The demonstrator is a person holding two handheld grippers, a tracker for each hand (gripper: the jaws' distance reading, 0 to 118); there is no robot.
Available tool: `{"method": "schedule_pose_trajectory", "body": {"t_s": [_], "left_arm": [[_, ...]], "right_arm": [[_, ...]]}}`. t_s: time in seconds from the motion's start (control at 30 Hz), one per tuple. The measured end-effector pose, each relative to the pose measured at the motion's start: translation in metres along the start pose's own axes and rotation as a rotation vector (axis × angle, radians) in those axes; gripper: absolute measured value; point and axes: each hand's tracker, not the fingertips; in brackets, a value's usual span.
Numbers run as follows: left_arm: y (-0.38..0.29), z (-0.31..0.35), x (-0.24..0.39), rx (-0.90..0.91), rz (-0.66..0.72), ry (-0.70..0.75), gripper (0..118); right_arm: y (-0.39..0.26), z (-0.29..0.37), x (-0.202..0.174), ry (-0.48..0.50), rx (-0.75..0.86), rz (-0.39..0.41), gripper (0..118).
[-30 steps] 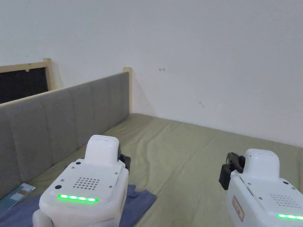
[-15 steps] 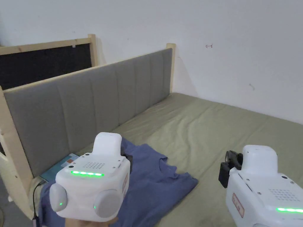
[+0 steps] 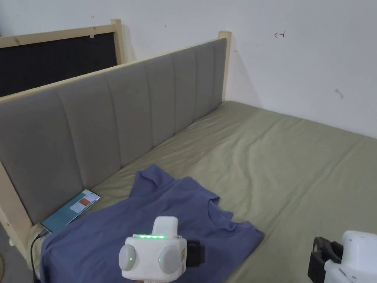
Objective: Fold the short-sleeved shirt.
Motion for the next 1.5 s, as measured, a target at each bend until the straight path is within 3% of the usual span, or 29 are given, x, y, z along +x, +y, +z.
{"method": "schedule_pose_trajectory", "body": {"t_s": [0.07, 0.1, 0.17, 0.23, 0.33, 0.4, 0.47, 0.67, 0.83, 0.97, 1.1, 1.27, 1.37, 1.5], "left_arm": [[0.002, -0.034, 0.002, -0.103, -0.001, 0.021, 106], [0.004, -0.051, 0.006, -0.178, -0.022, 0.075, 110], [0.008, -0.048, 0.018, -0.080, -0.149, 0.085, 112], [0.012, -0.046, 0.014, -0.107, -0.126, 0.058, 103], [0.014, -0.030, 0.006, -0.101, -0.098, 0.062, 73], [0.019, -0.020, -0.001, -0.115, -0.090, 0.054, 44], [0.025, -0.009, -0.011, -0.116, -0.001, 0.055, 6], [0.032, -0.006, -0.044, -0.171, 0.197, -0.086, 6], [0.048, 0.010, -0.029, -0.165, 0.127, -0.161, 6], [0.065, 0.029, -0.003, -0.127, 0.182, -0.299, 6], [0.084, 0.056, 0.058, -0.079, 0.083, -0.340, 6], [0.085, 0.103, 0.174, -0.036, -0.117, -0.534, 6], [0.055, 0.140, 0.257, -0.037, -0.252, -0.726, 6], [0.009, 0.189, 0.343, -0.077, -0.423, -1.011, 6]], "right_arm": [[-0.004, -0.014, 0.001, -0.004, -0.035, 0.003, 0], [-0.007, -0.021, 0.003, -0.004, -0.053, 0.004, 0], [-0.010, -0.030, 0.007, -0.004, -0.090, -0.014, 0], [-0.013, -0.033, 0.014, 0.002, -0.096, -0.055, 0], [-0.015, -0.033, 0.022, -0.007, -0.108, -0.096, 0], [-0.017, -0.030, 0.027, -0.006, -0.108, -0.110, 0], [-0.018, -0.026, 0.031, -0.014, -0.112, -0.109, 0], [-0.022, -0.011, 0.054, -0.038, -0.103, -0.177, 0], [-0.023, 0.007, 0.072, -0.080, -0.080, -0.194, 0], [-0.022, 0.030, 0.092, -0.096, -0.050, -0.233, 0], [-0.021, 0.060, 0.119, -0.137, -0.013, -0.263, 0], [-0.020, 0.109, 0.162, -0.253, 0.062, -0.324, 0], [-0.020, 0.141, 0.189, -0.323, 0.104, -0.362, 0], [-0.023, 0.183, 0.219, -0.431, 0.142, -0.350, 0]]}}
